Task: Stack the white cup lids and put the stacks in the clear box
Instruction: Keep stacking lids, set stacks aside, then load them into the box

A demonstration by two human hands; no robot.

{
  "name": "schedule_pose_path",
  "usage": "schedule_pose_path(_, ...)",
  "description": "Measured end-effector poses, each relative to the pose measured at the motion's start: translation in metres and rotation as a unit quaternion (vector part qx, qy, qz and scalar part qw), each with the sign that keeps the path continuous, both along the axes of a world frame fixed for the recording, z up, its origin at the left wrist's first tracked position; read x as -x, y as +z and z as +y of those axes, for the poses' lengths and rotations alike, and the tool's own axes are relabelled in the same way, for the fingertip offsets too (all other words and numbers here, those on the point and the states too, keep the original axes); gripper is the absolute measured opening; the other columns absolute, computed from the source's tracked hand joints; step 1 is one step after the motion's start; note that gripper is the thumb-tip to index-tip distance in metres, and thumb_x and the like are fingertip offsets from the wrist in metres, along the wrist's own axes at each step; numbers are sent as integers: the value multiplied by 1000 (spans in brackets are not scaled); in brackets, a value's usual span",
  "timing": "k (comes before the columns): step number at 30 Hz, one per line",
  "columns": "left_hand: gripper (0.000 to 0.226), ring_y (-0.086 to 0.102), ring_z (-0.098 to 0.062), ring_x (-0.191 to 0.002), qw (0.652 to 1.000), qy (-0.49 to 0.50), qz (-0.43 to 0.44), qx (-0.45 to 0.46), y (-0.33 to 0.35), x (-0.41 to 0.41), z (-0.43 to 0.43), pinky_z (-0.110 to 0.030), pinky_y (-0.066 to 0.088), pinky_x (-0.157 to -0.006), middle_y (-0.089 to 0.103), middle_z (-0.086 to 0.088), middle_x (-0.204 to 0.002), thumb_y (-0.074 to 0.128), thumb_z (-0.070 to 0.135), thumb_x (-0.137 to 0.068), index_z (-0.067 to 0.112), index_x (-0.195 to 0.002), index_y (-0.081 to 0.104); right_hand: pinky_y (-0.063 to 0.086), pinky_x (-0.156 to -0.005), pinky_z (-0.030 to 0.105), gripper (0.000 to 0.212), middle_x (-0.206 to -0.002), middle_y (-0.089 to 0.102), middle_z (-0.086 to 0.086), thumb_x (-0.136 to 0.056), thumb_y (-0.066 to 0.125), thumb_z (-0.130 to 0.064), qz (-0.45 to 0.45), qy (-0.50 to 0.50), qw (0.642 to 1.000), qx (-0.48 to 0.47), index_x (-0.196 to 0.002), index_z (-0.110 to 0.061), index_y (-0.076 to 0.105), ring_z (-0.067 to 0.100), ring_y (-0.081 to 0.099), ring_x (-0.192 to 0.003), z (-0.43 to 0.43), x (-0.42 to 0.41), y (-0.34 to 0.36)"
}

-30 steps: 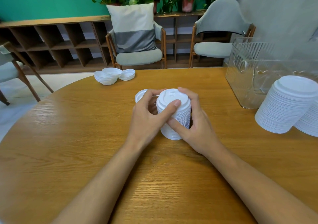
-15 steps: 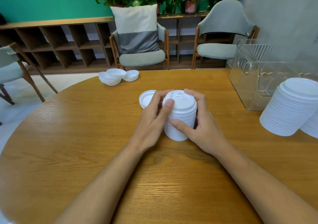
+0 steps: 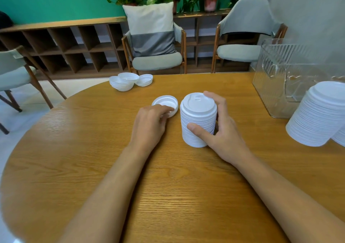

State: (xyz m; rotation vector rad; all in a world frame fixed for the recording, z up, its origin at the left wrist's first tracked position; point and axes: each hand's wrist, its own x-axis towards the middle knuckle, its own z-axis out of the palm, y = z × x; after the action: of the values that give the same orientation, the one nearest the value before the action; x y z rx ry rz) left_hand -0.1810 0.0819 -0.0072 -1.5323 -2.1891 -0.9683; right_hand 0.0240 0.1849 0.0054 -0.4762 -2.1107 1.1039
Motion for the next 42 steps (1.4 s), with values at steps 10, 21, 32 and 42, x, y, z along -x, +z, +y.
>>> schedule_pose_path(10, 26, 68, -8, -92, 966, -8, -211, -147, 26, -20, -9, -19, 54, -82, 74, 8, -97, 81, 14, -91, 21, -116, 77, 49, -107, 36, 80, -141, 48, -32, -78, 79, -66, 8, -5, 1000, 4, -141, -55, 31, -7, 49, -130, 0, 2, -1)
schedule_pose_path(21, 21, 74, -19, -112, 799, -63, -522, -293, 56, -39, -16, -30, 62, -81, 79, 1, -116, 63, 12, -104, 17, -120, 75, 50, -108, 42, 79, -140, 52, -28, -77, 76, -64, 38, -36, 999, 3, -144, -40, 42, 1, 50, -133, -2, 2, -2)
schedule_pose_path(32, 29, 47, -9, -70, 926, -117, -330, -142, 41, -56, -8, -23, 42, -68, 51, 0, -72, 68, 31, -98, 29, -126, 76, 52, -105, 44, 76, -147, 48, -21, -85, 75, -55, 56, -22, 997, -46, -151, -45, 38, 8, 50, -137, -4, 4, -1)
schedule_pose_path(42, 65, 62, -14, -130, 867, -254, -422, -72, 53, -46, -18, -27, 51, -103, 68, -2, -136, 80, 13, -87, 20, -148, 57, 52, -106, 47, 85, -151, 47, -18, -86, 77, -53, 54, 5, 998, -27, -156, -45, 31, 10, 50, -139, -8, 4, -2)
